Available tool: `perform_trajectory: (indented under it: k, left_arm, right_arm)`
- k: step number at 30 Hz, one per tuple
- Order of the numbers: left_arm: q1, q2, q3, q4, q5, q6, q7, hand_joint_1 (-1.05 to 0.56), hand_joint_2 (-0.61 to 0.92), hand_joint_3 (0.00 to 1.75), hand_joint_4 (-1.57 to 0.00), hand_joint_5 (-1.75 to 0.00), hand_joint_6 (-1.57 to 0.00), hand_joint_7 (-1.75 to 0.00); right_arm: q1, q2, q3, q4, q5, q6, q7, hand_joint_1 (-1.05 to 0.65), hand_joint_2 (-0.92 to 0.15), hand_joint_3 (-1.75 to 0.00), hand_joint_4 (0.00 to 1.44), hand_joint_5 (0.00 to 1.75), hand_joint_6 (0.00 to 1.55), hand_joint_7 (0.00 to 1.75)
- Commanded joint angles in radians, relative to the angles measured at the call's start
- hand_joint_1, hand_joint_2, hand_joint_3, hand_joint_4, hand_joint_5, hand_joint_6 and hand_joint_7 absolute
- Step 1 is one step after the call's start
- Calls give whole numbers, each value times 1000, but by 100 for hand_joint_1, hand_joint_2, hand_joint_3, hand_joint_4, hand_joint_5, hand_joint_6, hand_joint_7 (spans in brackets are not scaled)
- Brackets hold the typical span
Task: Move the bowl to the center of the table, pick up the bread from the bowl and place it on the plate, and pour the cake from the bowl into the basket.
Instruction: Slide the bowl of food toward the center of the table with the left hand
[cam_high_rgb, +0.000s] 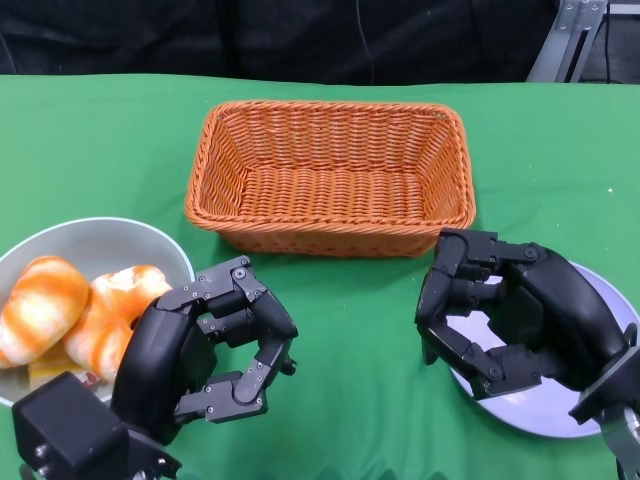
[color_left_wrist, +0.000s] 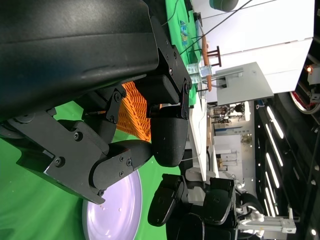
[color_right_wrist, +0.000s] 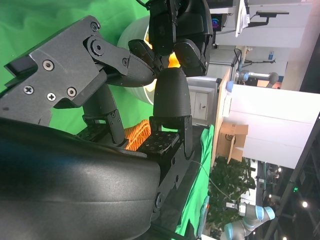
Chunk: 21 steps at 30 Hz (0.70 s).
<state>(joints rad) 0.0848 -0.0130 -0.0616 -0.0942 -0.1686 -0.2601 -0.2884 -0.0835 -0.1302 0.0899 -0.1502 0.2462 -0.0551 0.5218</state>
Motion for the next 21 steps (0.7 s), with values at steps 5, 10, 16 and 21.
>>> perform_trajectory:
  k: [5,10,16,21]
  left_arm:
    - [-6,10,3,2,3,-10,4,-18,56,100,-76,-157,-79,-133]
    - [-7,12,4,4,3,-11,4,-18,56,100,-75,-158,-79,-133]
    - [-5,8,3,3,-2,-11,3,-18,56,101,-76,-157,-80,-131]
    - [-5,7,2,6,-2,-15,3,-18,55,102,-76,-156,-81,-131]
  right_arm:
    - [2,-11,-2,-4,-1,-4,-3,-20,-49,-107,73,166,67,134]
    - [2,-11,-2,-5,-5,-7,-6,-18,-48,-109,72,166,67,134]
    - [1,-8,-4,3,2,-14,0,-20,-50,-106,73,167,67,135]
    - [3,-11,-4,0,0,-12,-1,-22,-50,-103,73,167,67,135]
